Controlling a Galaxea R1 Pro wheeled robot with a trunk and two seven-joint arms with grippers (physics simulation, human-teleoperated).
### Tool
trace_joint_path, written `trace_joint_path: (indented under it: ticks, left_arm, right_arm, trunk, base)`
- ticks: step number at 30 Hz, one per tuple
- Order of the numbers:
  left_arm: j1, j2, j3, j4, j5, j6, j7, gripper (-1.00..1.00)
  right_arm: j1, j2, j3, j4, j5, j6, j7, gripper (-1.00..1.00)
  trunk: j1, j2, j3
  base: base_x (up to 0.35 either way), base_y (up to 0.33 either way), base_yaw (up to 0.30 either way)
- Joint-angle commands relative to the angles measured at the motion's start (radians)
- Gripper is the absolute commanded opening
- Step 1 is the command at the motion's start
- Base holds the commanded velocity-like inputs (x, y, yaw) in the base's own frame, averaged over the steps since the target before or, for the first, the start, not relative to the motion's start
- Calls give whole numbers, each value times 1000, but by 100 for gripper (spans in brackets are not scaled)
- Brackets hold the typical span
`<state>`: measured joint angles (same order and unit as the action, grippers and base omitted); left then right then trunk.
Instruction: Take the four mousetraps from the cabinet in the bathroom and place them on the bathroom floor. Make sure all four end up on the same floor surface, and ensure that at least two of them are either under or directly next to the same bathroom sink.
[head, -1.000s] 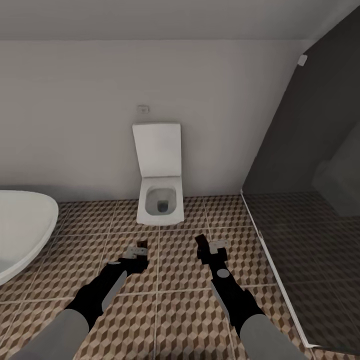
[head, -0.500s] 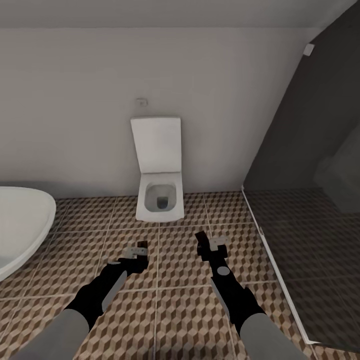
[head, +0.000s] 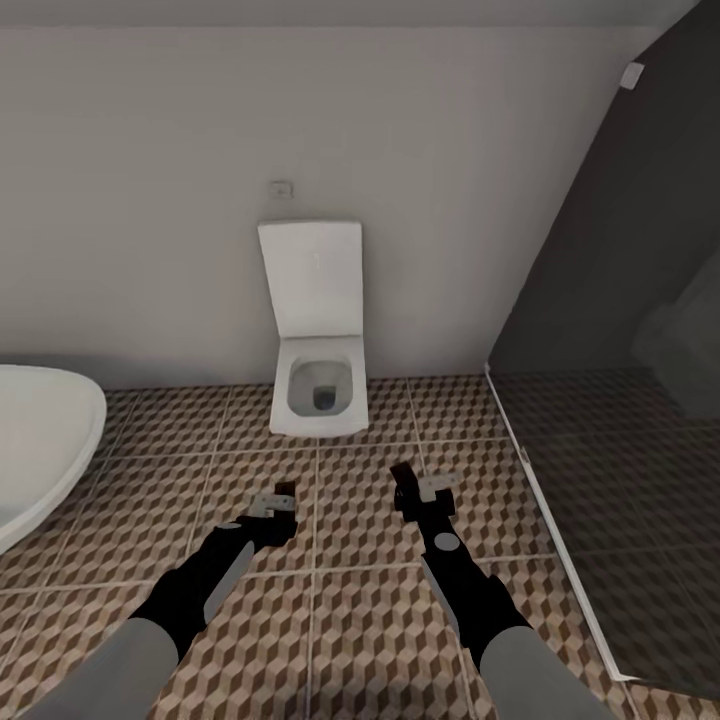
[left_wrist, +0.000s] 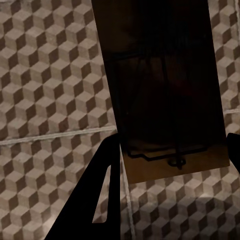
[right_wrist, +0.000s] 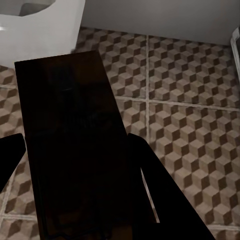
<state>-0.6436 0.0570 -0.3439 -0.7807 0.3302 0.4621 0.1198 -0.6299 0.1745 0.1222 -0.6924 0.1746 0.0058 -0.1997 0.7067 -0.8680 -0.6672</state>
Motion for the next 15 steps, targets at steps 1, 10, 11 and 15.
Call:
trace_joint_path:
  ticks: [1, 10, 11, 15]
  left_arm:
    - [-1, 1, -6, -2, 9, 4, 9, -100]
    - [-1, 1, -6, -2, 9, 3, 9, -100]
    - [-1, 1, -6, -2, 9, 3, 9, -100]
    - [-1, 1, -6, -2, 9, 3, 9, -100]
  right_arm:
    - [-1, 0, 2, 1, 6, 0, -7, -100]
    - [-1, 0, 2, 1, 6, 0, -7, -100]
    - [-1, 0, 2, 1, 6, 0, -7, -100]
    - [-1, 0, 2, 1, 6, 0, -7, -100]
  trunk:
    - [4, -8, -6]
    - [39, -71, -48]
    - [42, -78, -53]
    - [58, -106, -72]
  base:
    - [0, 0, 0]
    - [0, 0, 0]
    - [0, 0, 0]
    - [0, 0, 0]
